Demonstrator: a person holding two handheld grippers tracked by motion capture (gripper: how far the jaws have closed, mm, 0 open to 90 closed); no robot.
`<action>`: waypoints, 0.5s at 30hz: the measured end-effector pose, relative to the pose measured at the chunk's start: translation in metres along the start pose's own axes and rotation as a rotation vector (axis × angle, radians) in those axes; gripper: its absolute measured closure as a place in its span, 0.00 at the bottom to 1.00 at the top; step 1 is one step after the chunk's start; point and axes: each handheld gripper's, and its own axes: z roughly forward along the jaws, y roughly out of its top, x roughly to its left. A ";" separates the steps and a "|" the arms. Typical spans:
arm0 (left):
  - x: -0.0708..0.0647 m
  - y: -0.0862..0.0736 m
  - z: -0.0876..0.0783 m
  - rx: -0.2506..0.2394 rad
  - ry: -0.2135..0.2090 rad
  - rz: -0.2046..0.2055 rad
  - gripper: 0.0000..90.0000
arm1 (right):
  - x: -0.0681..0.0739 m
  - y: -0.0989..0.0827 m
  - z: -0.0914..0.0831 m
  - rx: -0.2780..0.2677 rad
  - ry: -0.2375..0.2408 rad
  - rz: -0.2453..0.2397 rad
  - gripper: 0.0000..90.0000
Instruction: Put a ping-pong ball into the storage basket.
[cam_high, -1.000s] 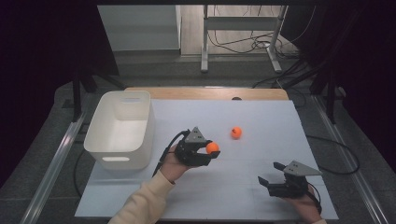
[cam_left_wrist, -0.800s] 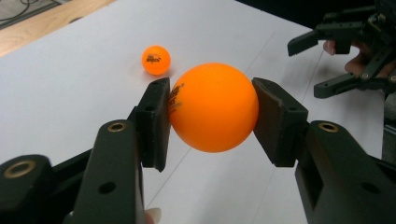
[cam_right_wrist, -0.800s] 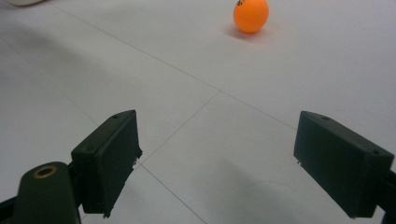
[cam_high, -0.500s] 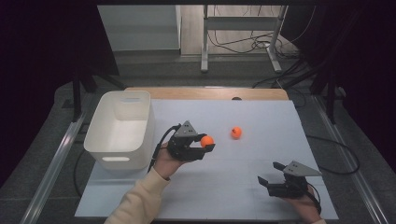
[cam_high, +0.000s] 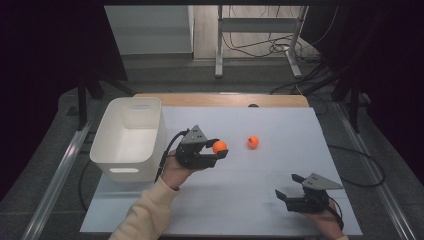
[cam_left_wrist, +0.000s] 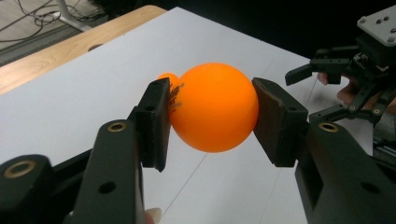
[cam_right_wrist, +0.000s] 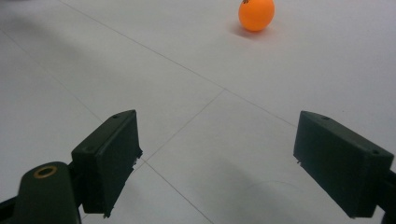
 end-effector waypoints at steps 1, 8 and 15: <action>0.000 0.000 -0.001 -0.001 0.001 0.000 0.56 | 0.000 0.000 -0.001 0.000 -0.004 0.001 0.17; 0.004 0.001 -0.007 -0.020 0.008 -0.014 0.56 | 0.000 0.001 0.002 -0.002 0.007 0.000 0.16; 0.007 0.002 -0.014 -0.031 0.019 -0.019 0.56 | -0.001 0.002 0.002 0.005 0.005 -0.002 0.17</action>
